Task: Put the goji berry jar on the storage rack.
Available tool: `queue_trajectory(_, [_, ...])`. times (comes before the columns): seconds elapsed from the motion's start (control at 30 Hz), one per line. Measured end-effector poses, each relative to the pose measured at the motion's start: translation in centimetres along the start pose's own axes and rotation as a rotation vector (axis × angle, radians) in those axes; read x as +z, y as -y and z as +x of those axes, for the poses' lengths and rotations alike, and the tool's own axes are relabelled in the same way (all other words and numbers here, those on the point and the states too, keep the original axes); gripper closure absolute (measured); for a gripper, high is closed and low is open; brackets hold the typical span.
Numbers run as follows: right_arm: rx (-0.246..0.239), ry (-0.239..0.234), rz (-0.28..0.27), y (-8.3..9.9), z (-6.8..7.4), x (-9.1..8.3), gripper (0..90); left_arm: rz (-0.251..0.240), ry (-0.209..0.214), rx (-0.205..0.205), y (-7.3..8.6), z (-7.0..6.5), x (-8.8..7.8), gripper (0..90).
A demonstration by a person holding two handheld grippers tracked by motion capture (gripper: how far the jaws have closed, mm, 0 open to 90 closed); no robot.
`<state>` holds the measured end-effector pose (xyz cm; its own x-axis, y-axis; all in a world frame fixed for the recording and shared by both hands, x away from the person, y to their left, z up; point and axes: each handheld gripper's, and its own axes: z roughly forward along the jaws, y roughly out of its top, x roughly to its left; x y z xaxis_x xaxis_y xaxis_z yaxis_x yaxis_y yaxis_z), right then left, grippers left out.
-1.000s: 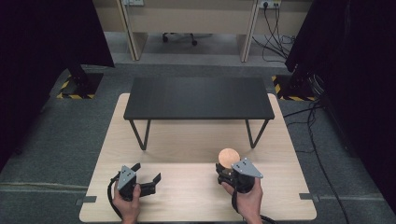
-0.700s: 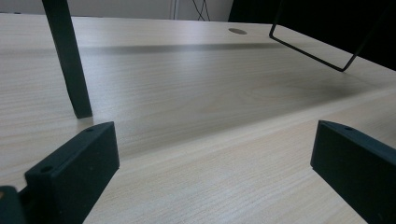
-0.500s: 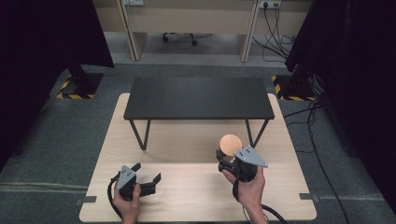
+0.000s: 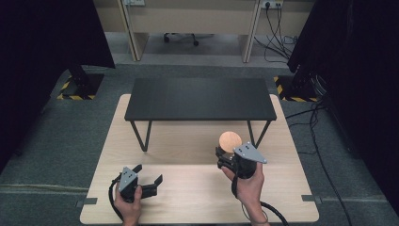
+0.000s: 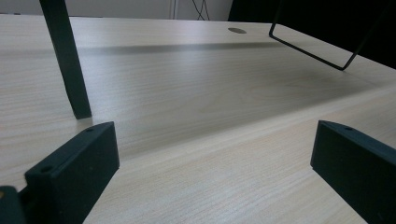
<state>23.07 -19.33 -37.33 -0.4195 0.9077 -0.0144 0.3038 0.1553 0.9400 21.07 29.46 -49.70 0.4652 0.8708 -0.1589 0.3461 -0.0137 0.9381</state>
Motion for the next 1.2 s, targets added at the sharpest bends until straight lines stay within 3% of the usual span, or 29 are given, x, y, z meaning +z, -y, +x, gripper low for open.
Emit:
queue_trajectory(0.3, [-0.019,0.002,-0.057,-2.8,-0.5,-0.5,26.1,0.000,-0.001,0.002,0.0,0.0,0.0,0.3])
queue_trajectory(0.6, [-0.028,0.021,-0.107,-6.6,-1.1,0.2,26.1,0.000,0.000,-0.001,0.0,0.0,0.0,0.3])
queue_trajectory(0.83, [-0.025,0.046,-0.107,-9.6,-1.7,2.7,26.1,-0.002,0.002,-0.008,0.0,0.1,0.0,0.4])
queue_trajectory(1.03, [-0.010,0.063,-0.053,-11.7,-2.2,5.9,26.1,-0.003,0.003,-0.009,0.1,0.1,0.0,0.4])
queue_trajectory(1.2, [0.010,0.072,-0.008,-12.4,-2.5,8.0,26.1,-0.003,0.004,-0.009,0.0,0.1,0.0,0.3])
